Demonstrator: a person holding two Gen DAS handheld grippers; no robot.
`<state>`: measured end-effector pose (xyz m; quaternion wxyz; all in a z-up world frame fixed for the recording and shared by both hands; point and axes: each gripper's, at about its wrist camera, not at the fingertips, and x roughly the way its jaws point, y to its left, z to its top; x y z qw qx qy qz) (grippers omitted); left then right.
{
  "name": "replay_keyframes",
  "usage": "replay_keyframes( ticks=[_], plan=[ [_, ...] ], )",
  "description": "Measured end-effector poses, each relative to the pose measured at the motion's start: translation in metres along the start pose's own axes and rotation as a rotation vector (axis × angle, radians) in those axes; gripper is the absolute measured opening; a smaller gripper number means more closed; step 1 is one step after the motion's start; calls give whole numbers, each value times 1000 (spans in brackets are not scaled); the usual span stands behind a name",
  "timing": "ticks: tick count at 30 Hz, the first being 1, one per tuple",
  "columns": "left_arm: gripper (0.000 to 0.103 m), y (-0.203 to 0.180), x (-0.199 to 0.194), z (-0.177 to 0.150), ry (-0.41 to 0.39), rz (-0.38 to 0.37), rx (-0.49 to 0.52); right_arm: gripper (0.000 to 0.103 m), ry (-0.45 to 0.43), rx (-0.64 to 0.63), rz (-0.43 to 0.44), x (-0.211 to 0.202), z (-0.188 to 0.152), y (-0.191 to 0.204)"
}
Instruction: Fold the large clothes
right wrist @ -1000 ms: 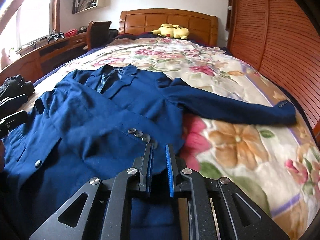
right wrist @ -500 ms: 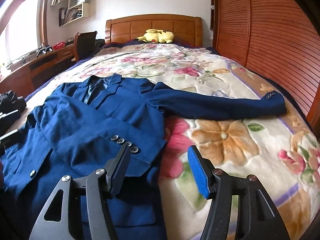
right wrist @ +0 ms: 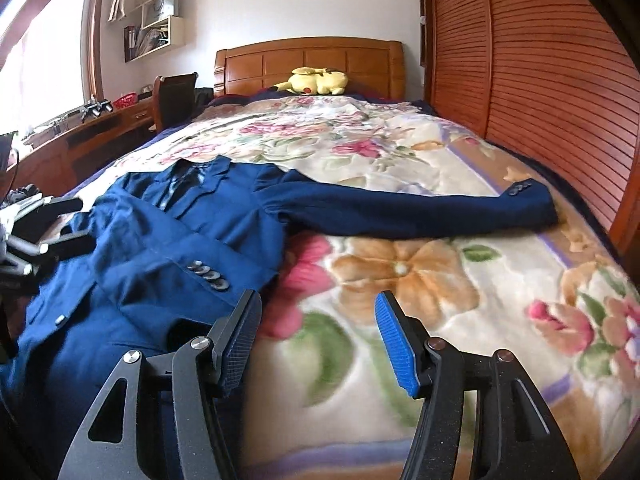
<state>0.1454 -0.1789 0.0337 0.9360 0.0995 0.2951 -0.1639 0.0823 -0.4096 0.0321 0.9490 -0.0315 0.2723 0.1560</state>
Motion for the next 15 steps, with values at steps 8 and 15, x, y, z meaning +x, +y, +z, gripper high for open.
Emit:
replay_keyframes(
  ticks=[8, 15],
  plan=[
    [97, -55, 53, 46, 18, -53, 113, 61, 20, 31, -57, 2, 1, -36],
    [97, -103, 104, 73, 50, -151, 175, 61, 19, 95, -142, -4, -2, -69]
  ],
)
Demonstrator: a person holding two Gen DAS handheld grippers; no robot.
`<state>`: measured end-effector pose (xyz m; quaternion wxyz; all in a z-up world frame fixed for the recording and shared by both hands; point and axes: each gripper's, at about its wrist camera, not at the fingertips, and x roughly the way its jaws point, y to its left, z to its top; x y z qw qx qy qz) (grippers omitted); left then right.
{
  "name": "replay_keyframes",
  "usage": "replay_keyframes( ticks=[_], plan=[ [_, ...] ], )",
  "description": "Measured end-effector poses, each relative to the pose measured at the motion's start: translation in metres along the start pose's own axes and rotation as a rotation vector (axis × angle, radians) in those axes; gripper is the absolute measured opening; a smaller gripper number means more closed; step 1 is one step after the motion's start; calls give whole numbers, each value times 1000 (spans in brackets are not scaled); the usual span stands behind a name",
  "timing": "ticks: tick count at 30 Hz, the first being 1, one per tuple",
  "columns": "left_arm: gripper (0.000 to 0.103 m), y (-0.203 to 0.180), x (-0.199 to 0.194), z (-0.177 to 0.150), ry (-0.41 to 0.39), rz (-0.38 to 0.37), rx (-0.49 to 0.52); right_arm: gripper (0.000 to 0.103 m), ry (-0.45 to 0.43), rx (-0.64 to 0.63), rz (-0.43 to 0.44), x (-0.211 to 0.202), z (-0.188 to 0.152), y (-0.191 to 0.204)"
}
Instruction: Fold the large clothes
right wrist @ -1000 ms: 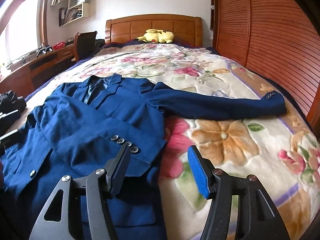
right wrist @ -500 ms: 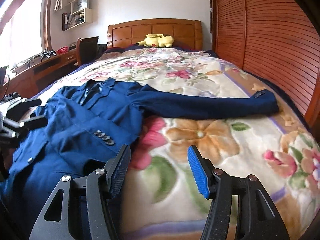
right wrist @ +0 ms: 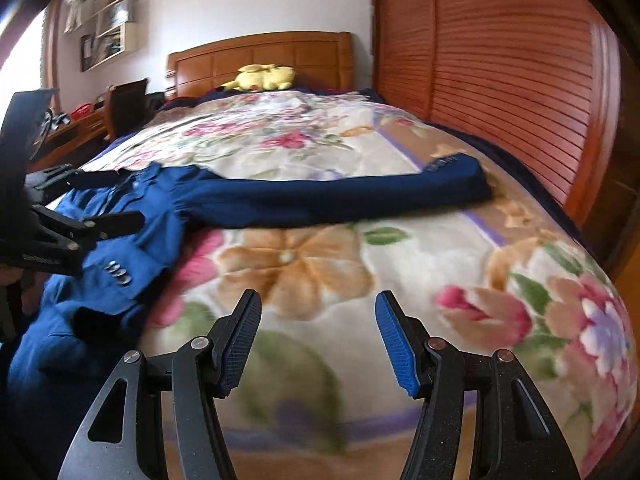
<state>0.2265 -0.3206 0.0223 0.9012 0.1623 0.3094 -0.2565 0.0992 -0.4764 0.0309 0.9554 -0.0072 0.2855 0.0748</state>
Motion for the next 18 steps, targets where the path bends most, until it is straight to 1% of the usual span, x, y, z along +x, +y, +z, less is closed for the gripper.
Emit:
replay_keyframes(
  ticks=[4, 8, 10, 14, 16, 18],
  plan=[
    [97, -13, 27, 20, 21, -40, 16, 61, 0, 67, -15, 4, 2, -18],
    [97, -24, 53, 39, 42, -71, 31, 61, 8, 90, -4, 8, 2, -18],
    [95, -26, 66, 49, 51, -86, 37, 61, 17, 84, -9, 11, 2, -14],
    [85, -27, 90, 61, 77, -108, 34, 61, 11, 78, -17, 14, 5, -13],
    [79, -28, 103, 62, 93, -105, 35, 61, 3, 82, -19, 14, 6, -13],
    [69, -30, 113, 61, 113, -106, 44, 61, 1, 87, -20, 17, 6, -16]
  ],
)
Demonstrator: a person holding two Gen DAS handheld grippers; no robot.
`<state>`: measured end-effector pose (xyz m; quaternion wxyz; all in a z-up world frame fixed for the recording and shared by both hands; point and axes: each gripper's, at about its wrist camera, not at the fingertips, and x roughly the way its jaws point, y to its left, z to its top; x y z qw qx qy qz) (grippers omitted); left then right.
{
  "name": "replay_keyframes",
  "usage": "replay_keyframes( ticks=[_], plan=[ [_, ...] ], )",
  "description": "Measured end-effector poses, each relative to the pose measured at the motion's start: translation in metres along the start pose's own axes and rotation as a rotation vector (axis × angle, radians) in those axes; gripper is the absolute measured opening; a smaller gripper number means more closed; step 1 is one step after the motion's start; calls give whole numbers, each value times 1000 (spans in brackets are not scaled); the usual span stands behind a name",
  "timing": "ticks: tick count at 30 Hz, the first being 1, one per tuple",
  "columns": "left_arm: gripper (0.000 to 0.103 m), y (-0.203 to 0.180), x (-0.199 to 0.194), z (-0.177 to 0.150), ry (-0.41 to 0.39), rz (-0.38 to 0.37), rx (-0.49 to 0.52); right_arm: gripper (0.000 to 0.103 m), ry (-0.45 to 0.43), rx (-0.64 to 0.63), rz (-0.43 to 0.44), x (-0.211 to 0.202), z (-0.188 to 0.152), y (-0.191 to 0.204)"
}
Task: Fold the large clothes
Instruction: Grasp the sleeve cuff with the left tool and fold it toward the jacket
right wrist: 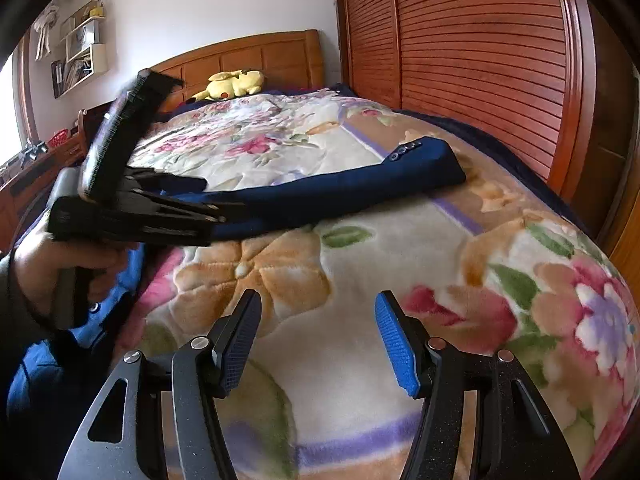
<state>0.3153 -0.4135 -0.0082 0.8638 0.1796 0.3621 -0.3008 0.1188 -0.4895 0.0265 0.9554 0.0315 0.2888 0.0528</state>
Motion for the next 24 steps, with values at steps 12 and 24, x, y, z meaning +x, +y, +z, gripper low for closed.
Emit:
replay_keyframes(
  ticks=[12, 24],
  plan=[
    [6, 5, 17, 0, 60, 37, 17, 61, 7, -6, -11, 9, 1, 3],
    [5, 28, -125, -46, -137, 86, -7, 61, -31, 24, -24, 9, 8, 9]
  ],
)
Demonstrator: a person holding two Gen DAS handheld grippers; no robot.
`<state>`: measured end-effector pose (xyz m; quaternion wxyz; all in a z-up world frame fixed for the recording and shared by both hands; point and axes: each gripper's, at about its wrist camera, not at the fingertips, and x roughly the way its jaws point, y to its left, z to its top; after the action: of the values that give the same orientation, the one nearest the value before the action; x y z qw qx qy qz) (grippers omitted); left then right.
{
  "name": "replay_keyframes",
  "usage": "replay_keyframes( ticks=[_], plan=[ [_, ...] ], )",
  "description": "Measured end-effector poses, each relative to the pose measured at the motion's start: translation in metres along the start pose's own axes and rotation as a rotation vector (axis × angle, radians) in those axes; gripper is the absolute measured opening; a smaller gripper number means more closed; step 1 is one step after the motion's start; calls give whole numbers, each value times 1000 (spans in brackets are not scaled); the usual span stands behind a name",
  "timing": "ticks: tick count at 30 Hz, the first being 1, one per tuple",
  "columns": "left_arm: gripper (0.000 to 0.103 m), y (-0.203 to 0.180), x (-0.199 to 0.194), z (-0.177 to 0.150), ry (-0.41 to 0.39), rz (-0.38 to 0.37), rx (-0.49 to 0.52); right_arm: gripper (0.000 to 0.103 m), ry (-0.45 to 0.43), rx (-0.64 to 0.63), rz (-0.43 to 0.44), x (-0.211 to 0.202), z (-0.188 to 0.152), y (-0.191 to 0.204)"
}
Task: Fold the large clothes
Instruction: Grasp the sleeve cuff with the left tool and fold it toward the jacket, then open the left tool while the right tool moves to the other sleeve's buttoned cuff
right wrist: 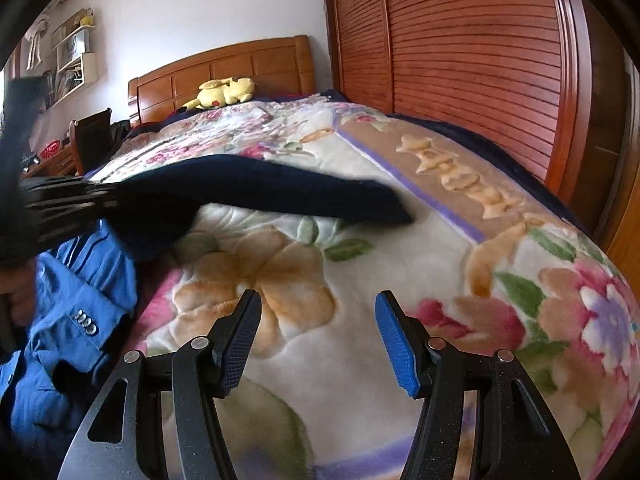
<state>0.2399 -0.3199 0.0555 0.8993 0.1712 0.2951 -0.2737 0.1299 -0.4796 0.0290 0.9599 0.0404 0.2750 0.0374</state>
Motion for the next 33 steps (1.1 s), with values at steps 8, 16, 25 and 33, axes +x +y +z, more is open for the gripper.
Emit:
replay_keyframes(
  ticks=[8, 16, 25, 33],
  plan=[
    [6, 28, -28, -54, 30, 61, -65, 61, -15, -13, 19, 2, 2, 17],
    [11, 38, -76, -97, -10, 66, -122, 61, -16, -16, 40, 14, 6, 28],
    [51, 62, -144, -142, -94, 110, -233, 61, -7, -55, 37, 24, 7, 44],
    [83, 88, -169, -178, -116, 201, -318, 61, -4, -62, 32, 25, 6, 50]
  ],
)
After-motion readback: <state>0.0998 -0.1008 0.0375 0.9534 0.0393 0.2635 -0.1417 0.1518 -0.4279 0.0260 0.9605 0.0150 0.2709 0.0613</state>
